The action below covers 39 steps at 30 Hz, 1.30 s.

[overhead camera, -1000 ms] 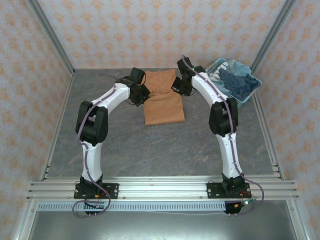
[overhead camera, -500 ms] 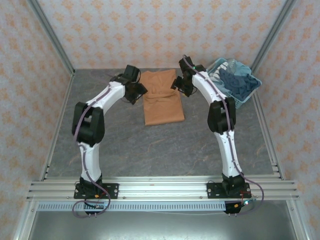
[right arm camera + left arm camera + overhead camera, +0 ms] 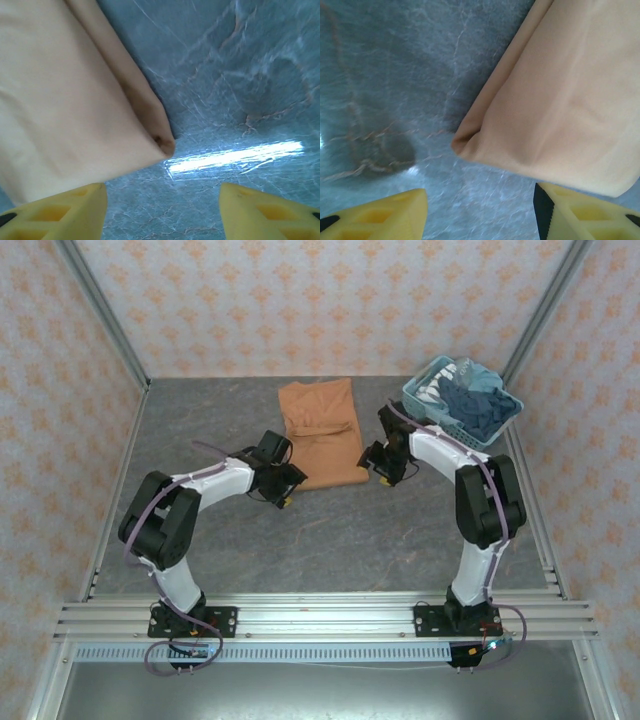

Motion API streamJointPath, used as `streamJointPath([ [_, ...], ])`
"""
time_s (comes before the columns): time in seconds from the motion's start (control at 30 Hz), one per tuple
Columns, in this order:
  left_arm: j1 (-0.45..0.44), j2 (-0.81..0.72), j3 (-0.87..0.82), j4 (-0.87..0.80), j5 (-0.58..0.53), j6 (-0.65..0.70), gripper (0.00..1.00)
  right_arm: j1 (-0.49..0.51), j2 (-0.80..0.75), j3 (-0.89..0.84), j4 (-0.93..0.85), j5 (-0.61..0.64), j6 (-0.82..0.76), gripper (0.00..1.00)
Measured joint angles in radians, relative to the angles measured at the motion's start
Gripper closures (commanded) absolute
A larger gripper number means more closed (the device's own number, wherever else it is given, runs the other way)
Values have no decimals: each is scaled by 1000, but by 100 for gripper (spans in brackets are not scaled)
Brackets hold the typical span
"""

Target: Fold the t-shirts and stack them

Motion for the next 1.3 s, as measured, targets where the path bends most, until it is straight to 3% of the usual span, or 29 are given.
streamJointPath([
  [0.17,0,64,7,89,0,-55,43,0,76,10,64,-35,26,47],
  [0.27,4,77,28,80,0,-71,51,-1,129,45,58,-46,40,55],
  [0.47,13,124,74,80,-10,-66,91,-5,171,87,83,-61,83,91],
  [0.53,19,141,109,76,-22,-55,100,-7,171,89,98,-64,99,100],
  [0.7,54,146,253,-3,-48,5,100,-6,171,138,90,-66,145,100],
  [1.0,121,90,551,-129,-80,134,100,-23,141,469,34,-45,177,100],
  [1.17,113,3,436,-122,-66,153,100,-20,61,412,34,-58,180,100],
  [1.3,77,-55,205,-115,-40,152,100,11,-27,181,38,-78,180,100],
])
